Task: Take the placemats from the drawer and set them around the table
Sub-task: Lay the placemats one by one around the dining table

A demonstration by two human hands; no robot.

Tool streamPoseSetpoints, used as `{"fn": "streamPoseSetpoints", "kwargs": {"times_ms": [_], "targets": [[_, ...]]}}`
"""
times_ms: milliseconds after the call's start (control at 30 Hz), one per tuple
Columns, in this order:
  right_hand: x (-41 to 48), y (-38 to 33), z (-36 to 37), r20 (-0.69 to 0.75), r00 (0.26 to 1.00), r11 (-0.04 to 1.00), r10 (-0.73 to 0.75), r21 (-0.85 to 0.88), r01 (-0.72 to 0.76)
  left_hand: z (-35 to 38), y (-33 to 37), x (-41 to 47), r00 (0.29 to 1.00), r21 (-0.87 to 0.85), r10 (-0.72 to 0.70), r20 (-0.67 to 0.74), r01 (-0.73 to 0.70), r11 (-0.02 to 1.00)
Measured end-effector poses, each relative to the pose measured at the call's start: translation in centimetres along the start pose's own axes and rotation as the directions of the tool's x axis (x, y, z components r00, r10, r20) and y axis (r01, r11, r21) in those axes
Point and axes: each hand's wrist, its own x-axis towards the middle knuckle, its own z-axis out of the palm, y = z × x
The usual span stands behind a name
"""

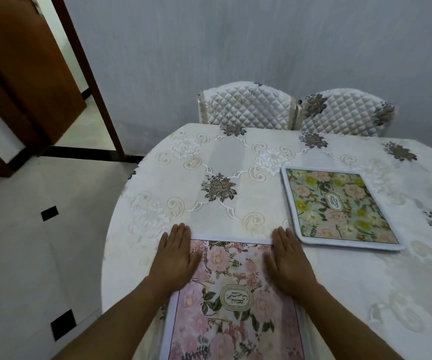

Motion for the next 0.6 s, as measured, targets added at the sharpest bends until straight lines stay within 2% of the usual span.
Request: {"fn": "streamPoseSetpoints", "kwargs": {"times_ms": [100, 200, 267, 400, 600], "targets": [[-3.8, -2.9, -0.2, 0.054, 0.997, 0.998, -0.052, 0.034, 0.050, 0.2, 2.1, -3.9, 0.994, -0.037, -0.098, 0.053, 0.101, 0.994], [-10.9, -7.4, 2.1, 0.085, 0.967, 0.970, -0.240, 0.060, 0.236, 1.8, 4.8, -9.9, 0.993, -0.015, -0.082, 0.086, 0.084, 0.996], [-14.5, -9.5, 3.2, 0.113, 0.950, 0.956, -0.292, 0.057, 0.287, 2.1, 5.7, -13.1, 0.990, 0.016, -0.092, 0.108, 0.091, 0.996], [-16.3, -8.1, 3.1, 0.055, 0.985, 0.986, -0.164, 0.011, 0.164, 2.3, 4.1, -15.8, 0.992, 0.006, -0.122, 0.016, 0.122, 0.992], [-17.1, -2.3, 2.5, 0.055, 0.998, 0.998, -0.034, -0.042, 0.036, 2.3, 2.6, -16.0, 0.994, 0.033, -0.110, 0.017, 0.109, 0.993]]}}
